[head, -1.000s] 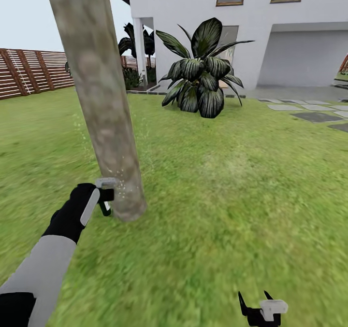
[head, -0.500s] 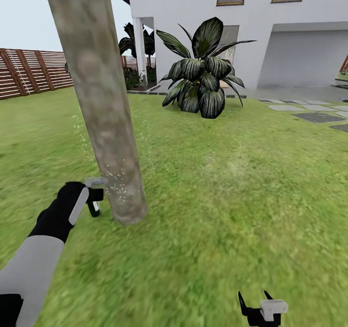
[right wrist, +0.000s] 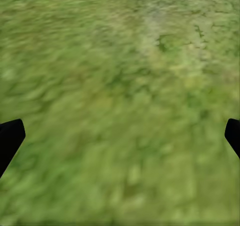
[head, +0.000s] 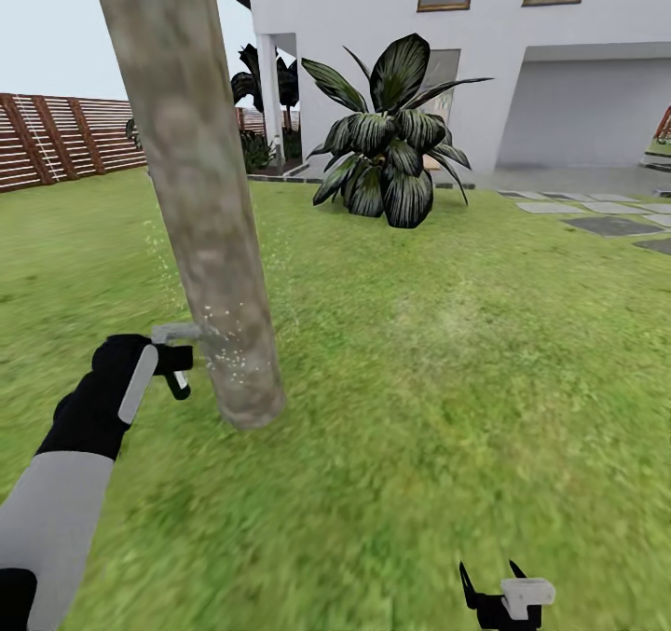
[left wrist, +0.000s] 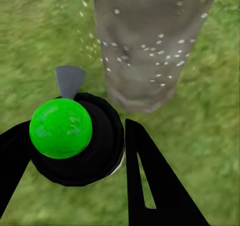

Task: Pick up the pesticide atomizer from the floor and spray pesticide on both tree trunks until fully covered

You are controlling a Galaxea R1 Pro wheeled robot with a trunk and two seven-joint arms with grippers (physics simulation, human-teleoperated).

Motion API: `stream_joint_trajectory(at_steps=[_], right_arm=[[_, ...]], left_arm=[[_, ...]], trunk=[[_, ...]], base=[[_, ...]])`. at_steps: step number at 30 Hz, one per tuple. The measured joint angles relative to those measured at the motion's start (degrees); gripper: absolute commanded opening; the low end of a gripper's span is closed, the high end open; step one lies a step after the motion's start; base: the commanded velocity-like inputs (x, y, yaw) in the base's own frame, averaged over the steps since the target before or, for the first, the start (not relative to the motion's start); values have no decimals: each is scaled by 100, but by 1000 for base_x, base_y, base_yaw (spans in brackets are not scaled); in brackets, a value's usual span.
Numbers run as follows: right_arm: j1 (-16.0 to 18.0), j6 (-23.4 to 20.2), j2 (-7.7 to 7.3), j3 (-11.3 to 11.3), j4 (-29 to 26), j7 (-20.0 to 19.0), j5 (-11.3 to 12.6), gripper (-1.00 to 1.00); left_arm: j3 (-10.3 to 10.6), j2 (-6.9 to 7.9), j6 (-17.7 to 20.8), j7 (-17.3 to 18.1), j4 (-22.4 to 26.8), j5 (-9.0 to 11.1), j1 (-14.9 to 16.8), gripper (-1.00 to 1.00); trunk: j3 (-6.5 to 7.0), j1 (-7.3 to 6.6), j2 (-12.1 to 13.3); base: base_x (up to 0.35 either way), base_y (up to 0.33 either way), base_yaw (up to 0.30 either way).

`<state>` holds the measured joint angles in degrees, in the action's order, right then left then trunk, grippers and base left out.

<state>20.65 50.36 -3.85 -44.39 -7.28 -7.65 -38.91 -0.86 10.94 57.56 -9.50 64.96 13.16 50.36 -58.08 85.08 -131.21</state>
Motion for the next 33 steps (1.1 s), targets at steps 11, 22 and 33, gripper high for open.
stream_joint_trajectory(at_steps=[11,22,33], right_arm=[[0,0,-2,0,-1,0,-1,100],[0,0,0,1,-1,0,-2,100],[0,0,0,1,-1,0,-2,100]], left_arm=[[249,-586,62,-16,122,-62,277,-100],[350,-230,143,-10,93,29,621,-100],[413,-226,152,-7,94,398,978,-100]], trunk=[[0,0,0],[0,0,0],[0,0,0]], base=[[0,0,0],[0,0,0],[0,0,0]])
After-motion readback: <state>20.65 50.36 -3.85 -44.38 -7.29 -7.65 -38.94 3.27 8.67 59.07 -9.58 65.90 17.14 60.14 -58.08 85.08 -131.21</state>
